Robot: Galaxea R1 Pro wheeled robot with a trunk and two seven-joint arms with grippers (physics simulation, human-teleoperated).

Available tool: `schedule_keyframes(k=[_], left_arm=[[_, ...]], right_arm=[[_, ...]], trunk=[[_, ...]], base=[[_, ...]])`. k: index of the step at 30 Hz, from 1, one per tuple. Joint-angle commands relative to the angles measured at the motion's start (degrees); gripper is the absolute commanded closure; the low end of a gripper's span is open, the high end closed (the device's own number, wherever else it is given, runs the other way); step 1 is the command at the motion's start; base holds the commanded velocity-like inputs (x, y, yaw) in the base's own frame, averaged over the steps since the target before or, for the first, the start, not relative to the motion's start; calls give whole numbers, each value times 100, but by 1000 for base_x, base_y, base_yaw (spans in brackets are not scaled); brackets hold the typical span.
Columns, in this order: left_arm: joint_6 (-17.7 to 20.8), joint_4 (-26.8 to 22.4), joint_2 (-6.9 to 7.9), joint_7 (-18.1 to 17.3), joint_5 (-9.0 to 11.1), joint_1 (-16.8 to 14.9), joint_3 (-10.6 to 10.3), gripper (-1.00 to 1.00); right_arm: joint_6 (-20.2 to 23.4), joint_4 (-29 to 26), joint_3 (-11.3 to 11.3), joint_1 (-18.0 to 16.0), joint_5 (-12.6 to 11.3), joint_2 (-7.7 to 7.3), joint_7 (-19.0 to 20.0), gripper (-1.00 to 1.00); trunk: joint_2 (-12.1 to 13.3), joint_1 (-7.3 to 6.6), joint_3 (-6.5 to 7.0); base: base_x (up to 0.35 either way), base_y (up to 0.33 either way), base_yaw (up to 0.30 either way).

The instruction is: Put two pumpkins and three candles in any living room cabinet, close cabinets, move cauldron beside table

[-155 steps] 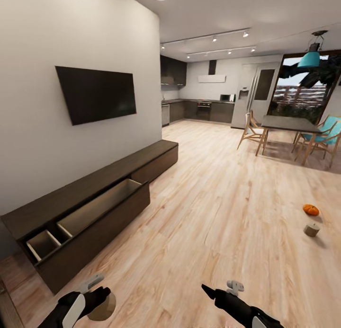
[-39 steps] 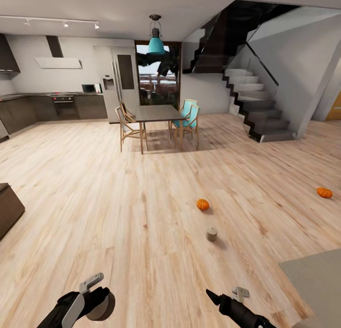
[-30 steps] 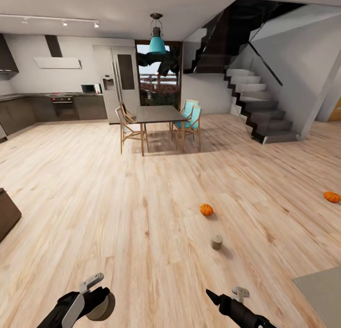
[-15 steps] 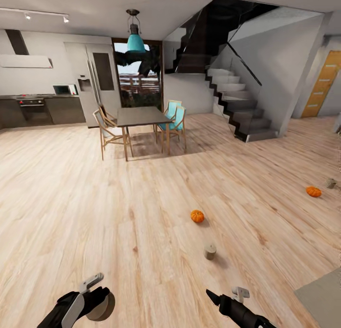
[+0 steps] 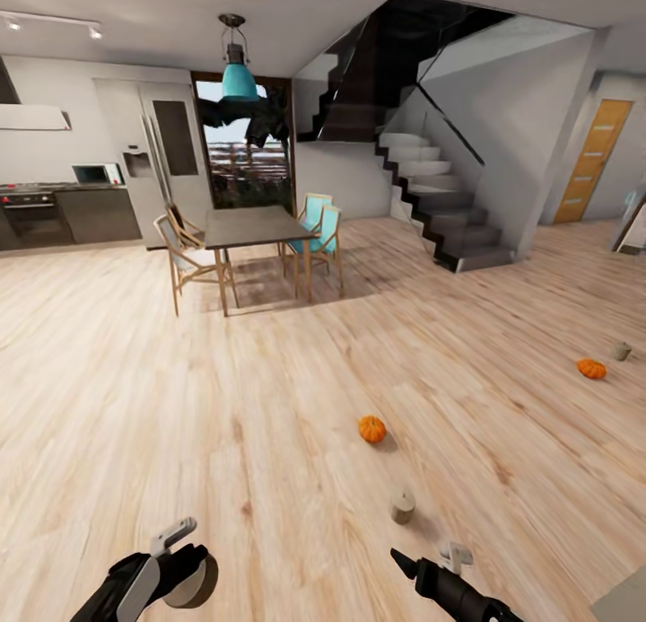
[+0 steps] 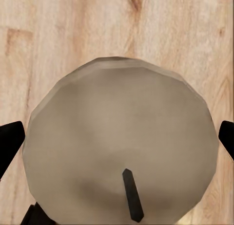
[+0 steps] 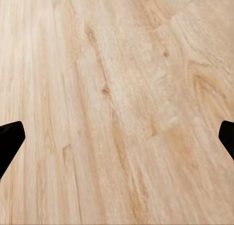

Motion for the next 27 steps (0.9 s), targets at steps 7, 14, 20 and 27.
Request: schedule_keyframes(k=[7,14,20,27], left_arm=[[31,-12,1,37,63,-2,3,100],[31,-12,-4,37,63,-2,3,100],[31,-12,-13,37,63,-2,3,100],[31,-12,-13,37,63,-2,3,100]], right_arm=[[-18,5,48,-5,-35,-4,23,-100],[-3,-1,48,-5,-30,-4,26,-100],[-3,-3,48,-5,-27,-5,22,-100],[-25,5,48,-5,-37,-4,4,-100]], trunk=[[-2,3,-1],[-2,3,-1],[-2,3,-1],[-2,3,-1]], base=[[341,98,-6],[341,86,-110],[341,13,-110],[341,0,-4]])
